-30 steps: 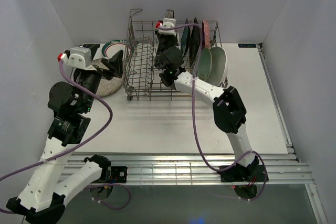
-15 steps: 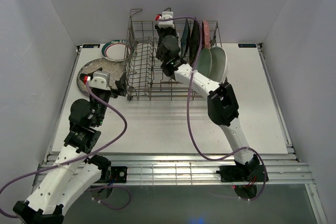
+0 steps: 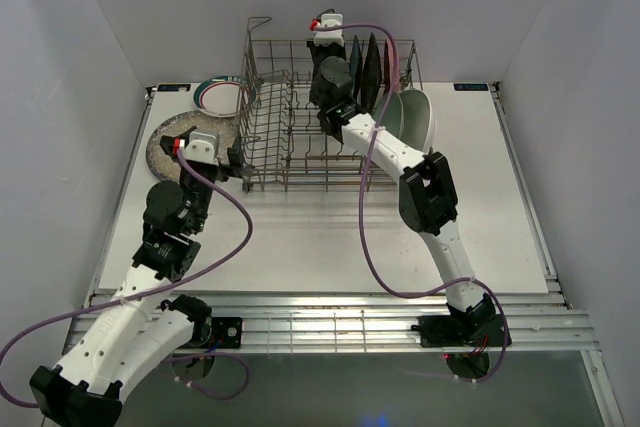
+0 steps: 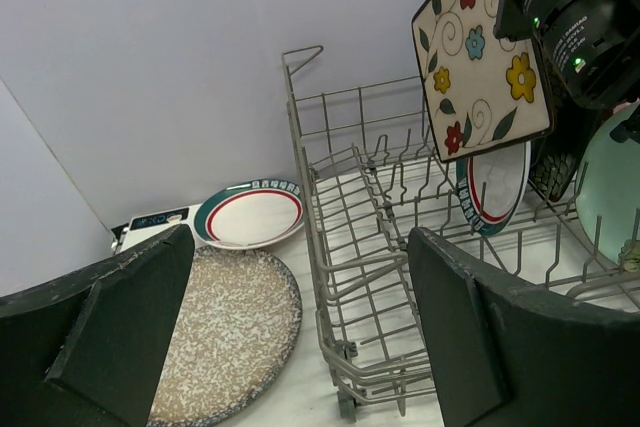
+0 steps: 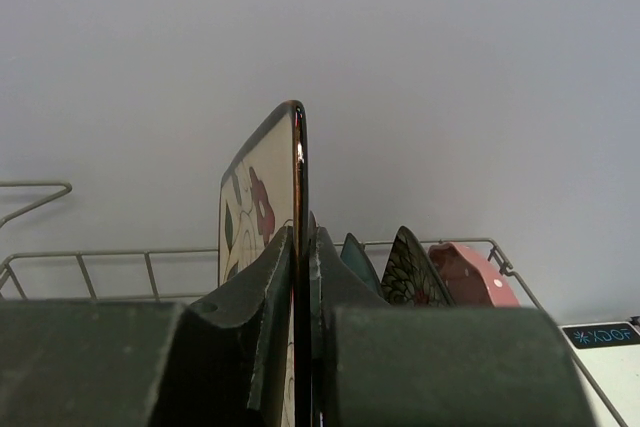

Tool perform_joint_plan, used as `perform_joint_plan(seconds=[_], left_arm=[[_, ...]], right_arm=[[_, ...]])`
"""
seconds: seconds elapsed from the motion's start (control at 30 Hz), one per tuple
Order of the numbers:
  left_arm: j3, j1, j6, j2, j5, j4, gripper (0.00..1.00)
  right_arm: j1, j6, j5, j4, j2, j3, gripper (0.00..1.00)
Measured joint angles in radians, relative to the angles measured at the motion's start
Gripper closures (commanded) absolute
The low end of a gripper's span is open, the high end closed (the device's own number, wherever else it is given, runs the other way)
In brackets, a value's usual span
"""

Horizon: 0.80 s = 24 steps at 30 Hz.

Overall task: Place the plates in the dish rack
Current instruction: Insert the plate into the dish rack.

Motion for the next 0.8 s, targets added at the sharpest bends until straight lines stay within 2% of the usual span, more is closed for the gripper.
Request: perform_joint_plan(seconds=[0.8], left_arm=[[-0.005,0.0,0.011,0.024,-0.023,-0.001,0.02]], right_arm=[[-0.015,0.107,-0.059,-0.114,0.036,0.021,0.92]])
